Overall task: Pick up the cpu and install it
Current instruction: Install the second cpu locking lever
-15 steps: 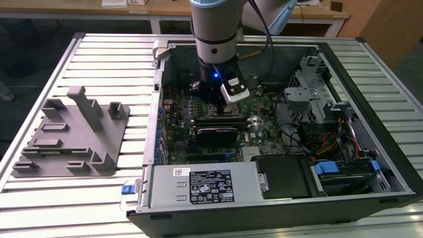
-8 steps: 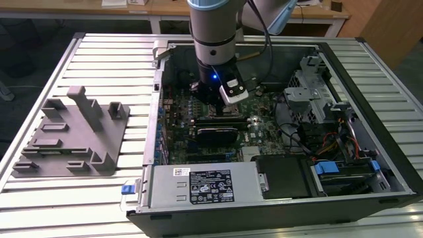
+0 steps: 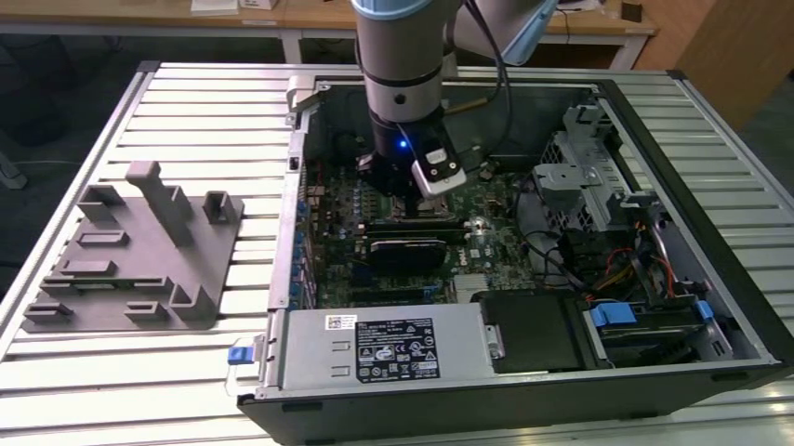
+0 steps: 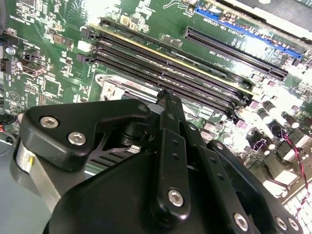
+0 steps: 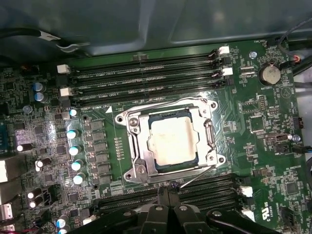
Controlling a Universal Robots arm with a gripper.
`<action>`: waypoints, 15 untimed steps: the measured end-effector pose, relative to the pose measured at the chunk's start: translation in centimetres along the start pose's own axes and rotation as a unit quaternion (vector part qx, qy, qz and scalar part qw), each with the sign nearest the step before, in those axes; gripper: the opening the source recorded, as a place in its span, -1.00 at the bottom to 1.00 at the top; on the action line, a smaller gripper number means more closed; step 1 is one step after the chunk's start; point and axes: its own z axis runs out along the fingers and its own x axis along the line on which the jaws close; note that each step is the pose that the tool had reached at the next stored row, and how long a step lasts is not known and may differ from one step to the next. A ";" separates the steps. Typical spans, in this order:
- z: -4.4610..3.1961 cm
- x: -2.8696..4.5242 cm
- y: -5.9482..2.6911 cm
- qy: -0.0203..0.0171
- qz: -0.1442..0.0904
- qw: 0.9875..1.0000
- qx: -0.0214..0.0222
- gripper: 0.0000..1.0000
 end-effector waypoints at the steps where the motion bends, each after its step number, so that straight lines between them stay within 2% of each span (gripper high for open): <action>1: 0.05 0.00 -0.01 0.002 0.000 1.000 0.000 -0.79; 3: 0.12 0.01 -0.01 0.004 0.000 1.000 0.000 -0.79; 10: 0.15 0.01 -0.01 0.004 0.000 1.000 0.000 -0.79; 15: 0.41 0.13 -0.07 0.005 -0.002 1.000 -0.002 -0.79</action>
